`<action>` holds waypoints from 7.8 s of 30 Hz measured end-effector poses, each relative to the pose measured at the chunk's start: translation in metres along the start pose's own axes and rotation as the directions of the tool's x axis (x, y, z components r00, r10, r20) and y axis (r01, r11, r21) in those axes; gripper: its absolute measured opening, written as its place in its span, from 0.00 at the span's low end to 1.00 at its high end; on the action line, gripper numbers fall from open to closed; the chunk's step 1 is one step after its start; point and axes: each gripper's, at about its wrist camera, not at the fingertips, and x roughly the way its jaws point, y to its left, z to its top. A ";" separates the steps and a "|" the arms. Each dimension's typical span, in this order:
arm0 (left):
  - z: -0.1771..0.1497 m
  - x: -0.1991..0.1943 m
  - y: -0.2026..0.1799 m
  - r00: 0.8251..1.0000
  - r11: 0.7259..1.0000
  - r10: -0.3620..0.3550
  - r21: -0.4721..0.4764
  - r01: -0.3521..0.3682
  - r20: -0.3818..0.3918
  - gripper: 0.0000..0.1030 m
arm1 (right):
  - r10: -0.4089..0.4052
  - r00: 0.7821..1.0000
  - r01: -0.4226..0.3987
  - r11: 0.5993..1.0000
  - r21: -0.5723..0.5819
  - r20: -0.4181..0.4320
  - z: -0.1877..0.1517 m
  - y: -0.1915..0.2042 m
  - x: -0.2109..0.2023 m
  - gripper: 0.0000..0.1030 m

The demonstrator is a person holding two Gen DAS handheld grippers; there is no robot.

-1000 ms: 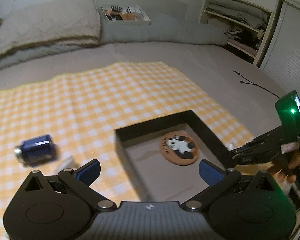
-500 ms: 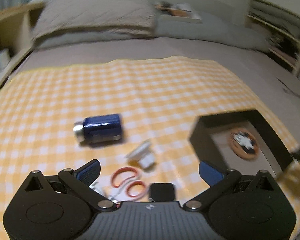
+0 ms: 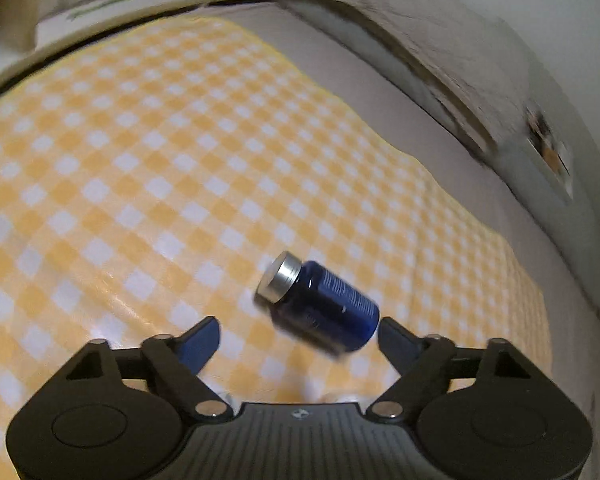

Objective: Organize rigid objects
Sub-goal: 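Move the left tool to the blue pill bottle and close on it, then lift the blue bottle upright with the left tool, then carry the bottle with the left tool into the box corner and release, then move the left tool to the printed card box and grasp it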

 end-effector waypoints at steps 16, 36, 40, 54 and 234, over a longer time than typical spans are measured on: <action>0.006 0.058 0.003 0.997 0.888 0.074 -0.455 -0.062 0.010 0.63 | 0.022 1.000 -0.022 1.000 0.008 -0.016 0.015 -0.002 0.016 0.07; 0.021 0.063 0.003 0.992 0.907 0.103 -0.417 -0.062 0.077 0.03 | 0.040 0.999 -0.041 0.999 -0.006 -0.029 0.015 -0.006 0.031 0.07; 0.023 0.058 0.001 0.992 0.933 0.096 -0.354 -0.062 0.077 0.00 | 0.037 0.999 -0.037 0.999 -0.009 -0.029 0.015 -0.006 0.031 0.07; 0.032 0.070 0.022 0.999 0.967 0.015 -0.256 -0.004 0.039 0.54 | 0.036 0.998 -0.037 0.999 -0.028 -0.043 0.012 -0.006 0.032 0.07; -0.136 -0.044 -0.004 0.996 0.831 0.042 0.556 0.011 -0.084 1.00 | -0.058 0.998 0.058 0.992 -0.112 0.005 0.011 0.002 0.024 0.04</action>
